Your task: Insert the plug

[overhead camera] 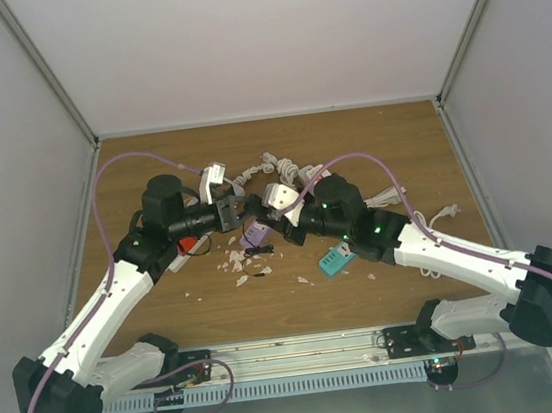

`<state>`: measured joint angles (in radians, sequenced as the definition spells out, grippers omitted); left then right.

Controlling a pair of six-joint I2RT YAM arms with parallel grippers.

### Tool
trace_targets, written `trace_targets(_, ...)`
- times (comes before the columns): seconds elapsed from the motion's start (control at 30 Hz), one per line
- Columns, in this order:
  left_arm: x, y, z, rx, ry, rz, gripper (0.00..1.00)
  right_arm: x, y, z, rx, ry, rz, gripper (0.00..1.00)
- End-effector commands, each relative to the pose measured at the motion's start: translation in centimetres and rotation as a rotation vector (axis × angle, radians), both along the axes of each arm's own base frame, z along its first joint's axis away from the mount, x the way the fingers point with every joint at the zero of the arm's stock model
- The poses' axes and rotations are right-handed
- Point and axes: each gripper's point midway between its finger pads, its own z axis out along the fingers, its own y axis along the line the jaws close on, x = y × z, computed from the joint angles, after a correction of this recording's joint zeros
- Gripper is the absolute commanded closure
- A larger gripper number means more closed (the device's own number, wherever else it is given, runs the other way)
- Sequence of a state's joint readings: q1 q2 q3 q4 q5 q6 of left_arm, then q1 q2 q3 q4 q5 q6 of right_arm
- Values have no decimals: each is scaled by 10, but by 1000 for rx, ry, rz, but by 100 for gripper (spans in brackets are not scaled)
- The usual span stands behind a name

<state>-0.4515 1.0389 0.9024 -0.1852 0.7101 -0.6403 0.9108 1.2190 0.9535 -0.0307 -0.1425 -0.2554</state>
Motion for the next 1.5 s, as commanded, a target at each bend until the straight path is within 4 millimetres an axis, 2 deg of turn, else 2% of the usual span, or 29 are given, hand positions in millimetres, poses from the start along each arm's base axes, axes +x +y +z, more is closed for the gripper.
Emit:
trace_targets(0.0, -3, -1, 6, 18, -40, -43, 86, -4, -1, 11, 27, -2, -7, 57)
trace_targets(0.07, 2, 1, 3, 49, -66, -20, 86, 1, -6, 8, 34, 40, -55, 32)
trace_targets(0.1, 7, 3, 0, 79, -92, 1, 86, 0, -8, 5, 36, 67, -68, 24)
trace_targets(0.2, 26, 15, -21, 212, -167, 78, 86, -4, -18, -4, 54, 160, -113, 13)
trace_targets(0.27, 36, 22, -42, 313, -192, 108, 86, -7, -30, -6, 89, 229, -171, 12)
trace_targets(0.43, 51, 31, -85, 523, -213, 124, 86, -3, -75, 5, 270, 320, -372, 12)
trace_targets(0.57, 56, 32, -111, 645, -236, 101, 86, 10, -112, -5, 362, 401, -581, 12)
trace_targets(0.67, 57, 24, -128, 670, -227, 66, 85, 15, -130, -12, 412, 444, -683, 12)
trace_targets(0.87, 62, -2, -158, 726, -212, -1, 86, 14, -137, -14, 462, 462, -709, 12)
trace_targets(1.1, 80, -24, -169, 750, -255, 51, 86, 15, -145, -18, 479, 471, -749, 12)
trace_targets(1.3, 86, -26, -174, 773, -284, 107, 87, 14, -152, -21, 485, 472, -774, 12)
trace_targets(1.47, 95, -17, -175, 825, -337, 152, 88, 14, -155, -23, 483, 474, -785, 12)
